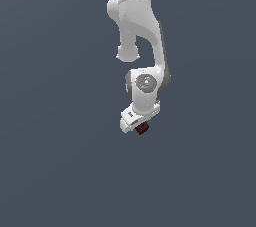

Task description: Pick up the object and move it to a goal position.

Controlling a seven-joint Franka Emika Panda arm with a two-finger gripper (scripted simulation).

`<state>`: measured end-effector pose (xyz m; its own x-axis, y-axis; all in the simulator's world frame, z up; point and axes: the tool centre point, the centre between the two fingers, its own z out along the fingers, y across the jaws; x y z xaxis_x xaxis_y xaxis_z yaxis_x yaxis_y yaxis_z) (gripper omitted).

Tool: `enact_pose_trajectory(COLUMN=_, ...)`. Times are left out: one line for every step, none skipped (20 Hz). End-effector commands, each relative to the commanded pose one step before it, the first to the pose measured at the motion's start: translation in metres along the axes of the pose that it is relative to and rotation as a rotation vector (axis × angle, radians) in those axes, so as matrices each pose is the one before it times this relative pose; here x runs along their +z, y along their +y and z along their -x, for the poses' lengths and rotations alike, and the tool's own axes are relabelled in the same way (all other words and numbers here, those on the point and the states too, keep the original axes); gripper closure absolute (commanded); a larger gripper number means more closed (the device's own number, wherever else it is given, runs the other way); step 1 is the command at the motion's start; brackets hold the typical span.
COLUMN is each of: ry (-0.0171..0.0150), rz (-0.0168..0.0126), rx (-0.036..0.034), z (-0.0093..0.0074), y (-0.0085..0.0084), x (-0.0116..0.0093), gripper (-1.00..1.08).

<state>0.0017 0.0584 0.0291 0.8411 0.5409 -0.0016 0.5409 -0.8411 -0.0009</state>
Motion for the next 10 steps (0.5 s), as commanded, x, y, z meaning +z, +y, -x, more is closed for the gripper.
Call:
enact_pose_trajectory(ry=0.00152, rz=0.00088, rx=-0.00027, z=-0.00098, y=0.00052, x=0.00211, gripper=-0.92)
enact_pose_trajectory(ry=0.0, rz=0.0, rx=0.0, z=0.0, y=0.0, x=0.0, gripper=1.08)
enact_pose_trajectory(ry=0.0, rz=0.0, rx=0.0, z=0.0, y=0.0, x=0.0, gripper=1.08)
enact_pose_trajectory(ry=0.0, rz=0.0, rx=0.0, z=0.0, y=0.0, x=0.0, gripper=1.08)
enact_pose_trajectory(ry=0.0, rz=0.0, rx=0.0, z=0.0, y=0.0, x=0.0, gripper=1.08)
enact_pose_trajectory(ry=0.0, rz=0.0, rx=0.0, z=0.0, y=0.0, x=0.0, gripper=1.08)
enact_pose_trajectory(ry=0.0, rz=0.0, rx=0.0, z=0.0, y=0.0, x=0.0, gripper=1.08)
enact_pose_trajectory(ry=0.0, rz=0.0, rx=0.0, z=0.0, y=0.0, x=0.0, gripper=1.08)
enact_pose_trajectory(ry=0.0, rz=0.0, rx=0.0, z=0.0, y=0.0, x=0.0, gripper=1.08)
enact_pose_trajectory(ry=0.0, rz=0.0, rx=0.0, z=0.0, y=0.0, x=0.0, gripper=1.08)
